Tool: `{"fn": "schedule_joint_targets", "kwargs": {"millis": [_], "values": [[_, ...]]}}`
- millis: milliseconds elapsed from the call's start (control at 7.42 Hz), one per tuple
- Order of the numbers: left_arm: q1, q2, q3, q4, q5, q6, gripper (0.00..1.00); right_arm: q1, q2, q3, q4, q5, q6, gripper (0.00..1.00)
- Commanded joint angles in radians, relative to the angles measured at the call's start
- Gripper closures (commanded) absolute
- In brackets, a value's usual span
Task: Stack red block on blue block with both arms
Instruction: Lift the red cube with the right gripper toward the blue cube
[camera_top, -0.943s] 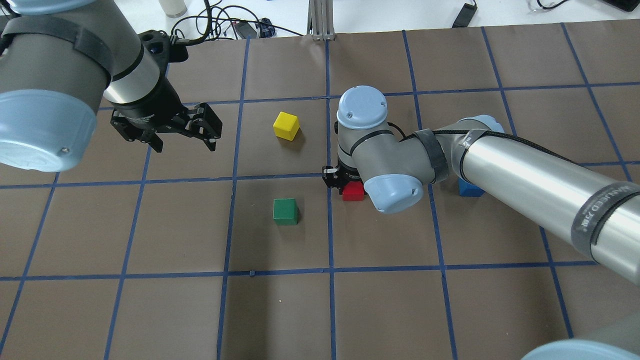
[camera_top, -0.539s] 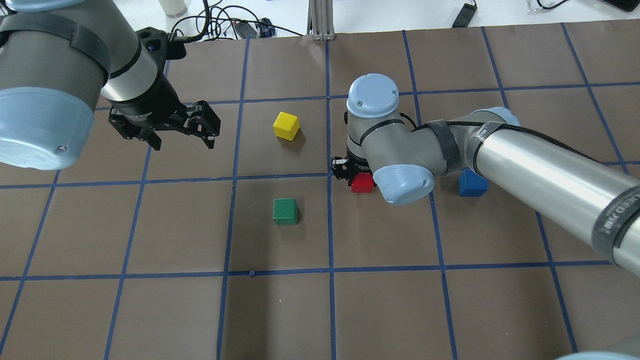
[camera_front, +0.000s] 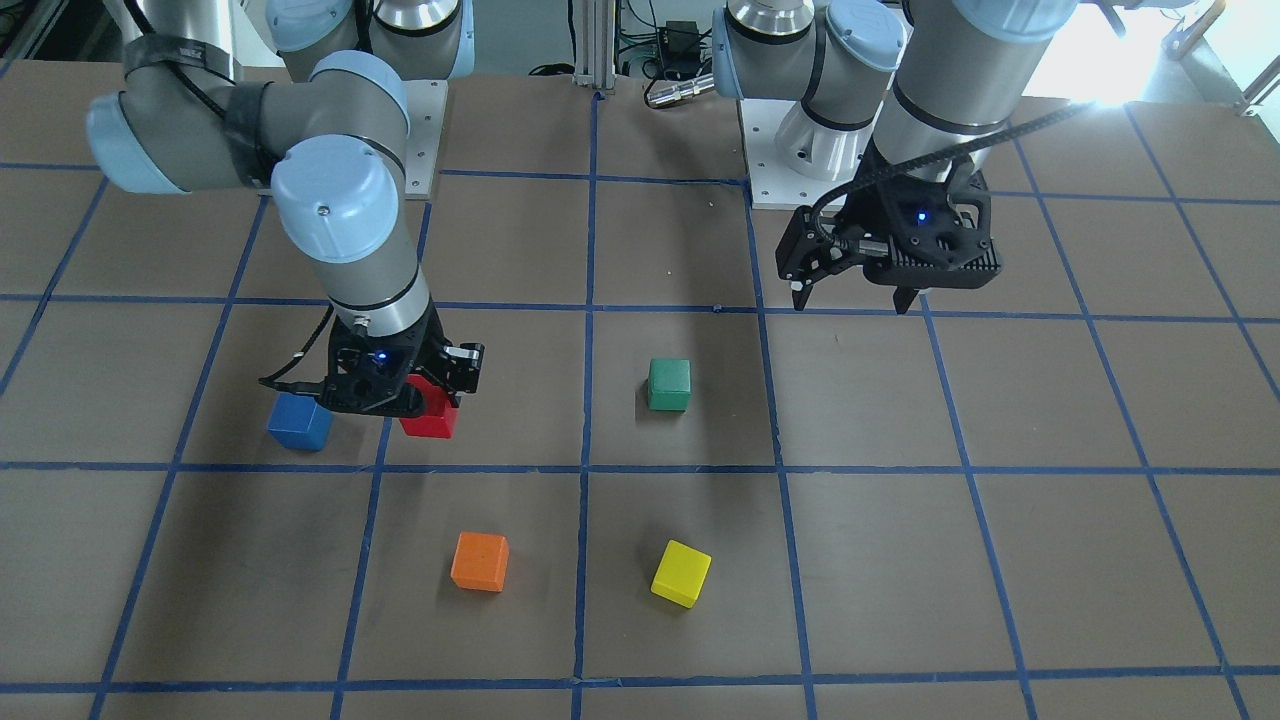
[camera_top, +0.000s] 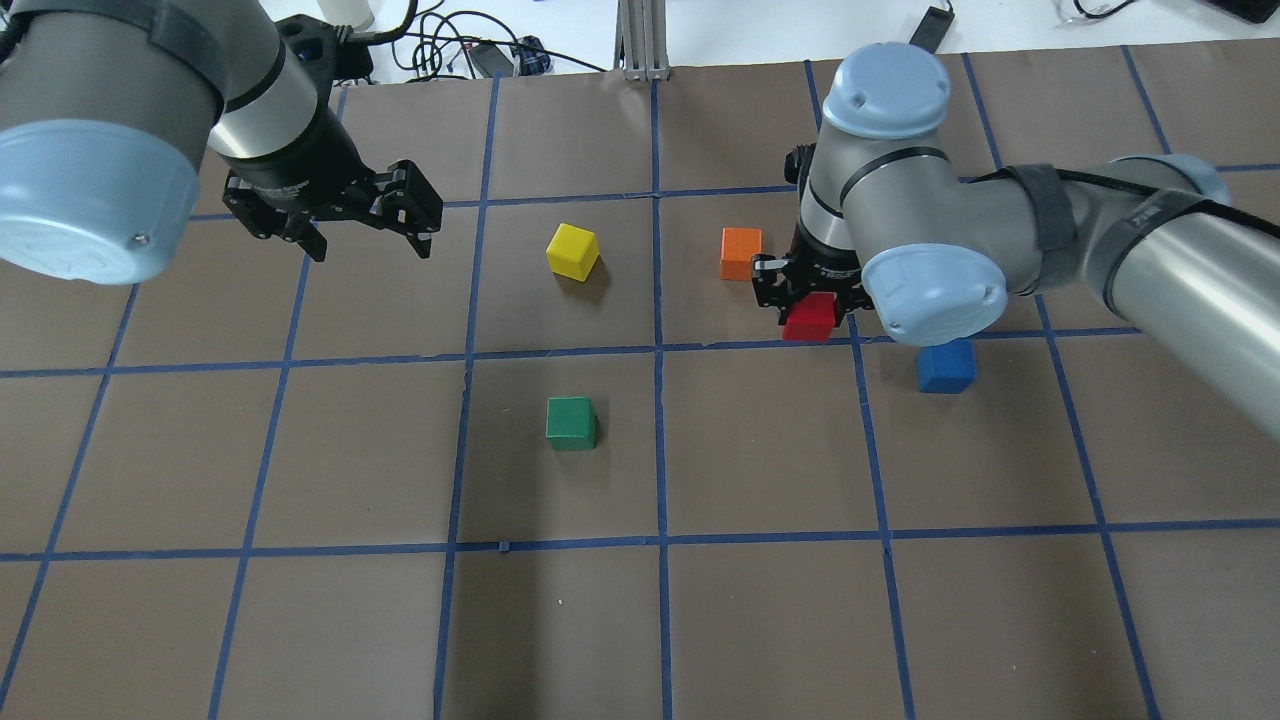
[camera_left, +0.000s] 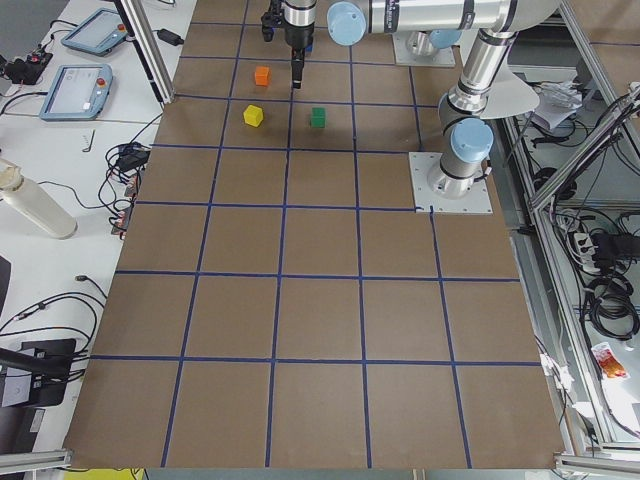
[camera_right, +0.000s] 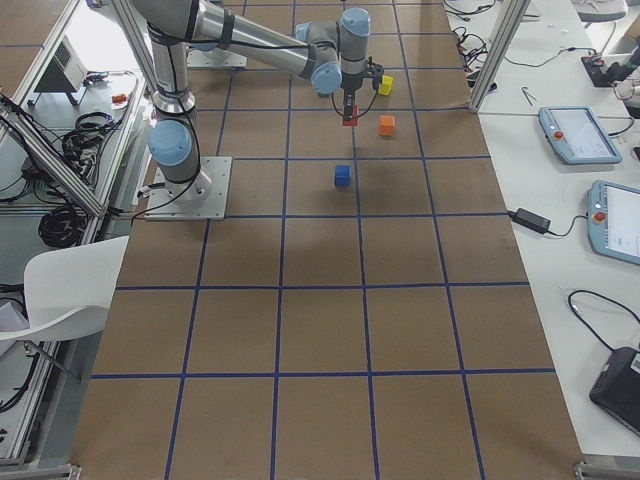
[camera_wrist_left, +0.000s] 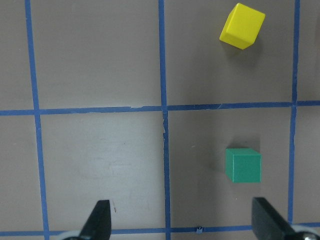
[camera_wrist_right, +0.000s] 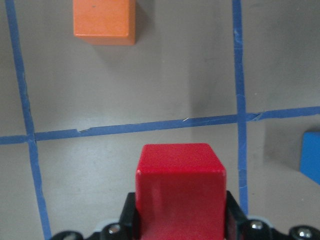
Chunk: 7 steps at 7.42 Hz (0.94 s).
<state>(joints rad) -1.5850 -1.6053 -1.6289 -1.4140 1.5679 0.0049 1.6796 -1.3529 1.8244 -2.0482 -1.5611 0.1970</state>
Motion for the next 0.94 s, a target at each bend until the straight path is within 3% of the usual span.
{"fn": "schedule_joint_targets", "kwargs": {"millis": [0, 404, 539, 809], "values": [[0.0, -0.033, 0.026, 0.003, -0.005, 0.003, 0.0, -0.075, -0.018, 0.006, 0.013, -0.008, -0.078, 0.92], [-0.003, -0.036, 0.021, 0.004, -0.006, 0.001, 0.0, -0.216, -0.023, 0.048, 0.005, -0.016, -0.191, 0.93], [-0.004, -0.044, 0.024, 0.012, -0.008, -0.002, 0.0, -0.225, -0.037, 0.065, -0.001, -0.066, -0.192, 0.93], [-0.006, -0.048, 0.024, 0.012, -0.006, -0.002, 0.0, -0.241, -0.041, 0.088, -0.024, -0.065, -0.186, 0.95]]}}
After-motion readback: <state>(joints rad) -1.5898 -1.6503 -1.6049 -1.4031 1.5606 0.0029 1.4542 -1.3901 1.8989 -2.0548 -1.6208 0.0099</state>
